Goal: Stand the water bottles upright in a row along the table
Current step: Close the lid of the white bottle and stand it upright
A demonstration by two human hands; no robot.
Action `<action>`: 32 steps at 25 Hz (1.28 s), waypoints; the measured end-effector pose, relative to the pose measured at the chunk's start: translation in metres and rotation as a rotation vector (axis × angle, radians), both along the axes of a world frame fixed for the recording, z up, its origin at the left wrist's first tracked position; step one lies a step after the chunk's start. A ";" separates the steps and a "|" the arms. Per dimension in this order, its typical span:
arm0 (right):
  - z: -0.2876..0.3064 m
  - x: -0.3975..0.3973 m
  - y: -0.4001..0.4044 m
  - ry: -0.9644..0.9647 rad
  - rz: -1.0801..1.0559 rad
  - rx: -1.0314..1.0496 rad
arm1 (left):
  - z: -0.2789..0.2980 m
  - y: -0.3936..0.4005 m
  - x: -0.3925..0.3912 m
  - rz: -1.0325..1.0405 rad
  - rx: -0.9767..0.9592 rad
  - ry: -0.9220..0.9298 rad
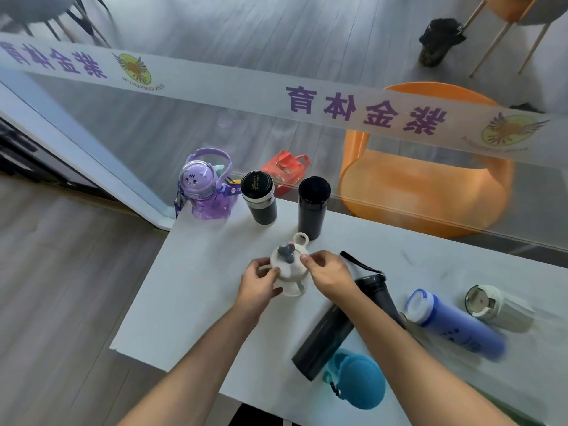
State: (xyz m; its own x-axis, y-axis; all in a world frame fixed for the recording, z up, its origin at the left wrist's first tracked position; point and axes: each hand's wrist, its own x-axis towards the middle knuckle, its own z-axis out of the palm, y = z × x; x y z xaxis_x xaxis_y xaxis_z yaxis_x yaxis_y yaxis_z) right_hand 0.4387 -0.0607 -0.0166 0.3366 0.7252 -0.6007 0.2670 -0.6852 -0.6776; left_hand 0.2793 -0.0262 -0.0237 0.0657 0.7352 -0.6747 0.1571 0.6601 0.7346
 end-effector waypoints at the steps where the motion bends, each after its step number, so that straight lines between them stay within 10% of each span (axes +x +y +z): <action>1: -0.002 0.001 -0.006 0.004 -0.018 0.020 | 0.004 -0.007 0.002 -0.020 0.030 0.007; 18: 0.010 0.126 -0.017 -0.078 -0.457 0.243 | 0.032 0.016 0.146 -0.408 0.199 -0.057; 32: -0.015 0.133 -0.004 -0.080 -0.384 0.163 | 0.008 0.033 0.158 -0.348 0.012 -0.052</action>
State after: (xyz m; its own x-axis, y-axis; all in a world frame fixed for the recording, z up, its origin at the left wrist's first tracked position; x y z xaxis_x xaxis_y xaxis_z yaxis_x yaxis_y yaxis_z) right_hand 0.5714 -0.0651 -0.0314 0.6419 0.6215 -0.4491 0.0697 -0.6306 -0.7730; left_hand 0.4374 0.0065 -0.0153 0.3479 0.6704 -0.6554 0.3335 0.5648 0.7548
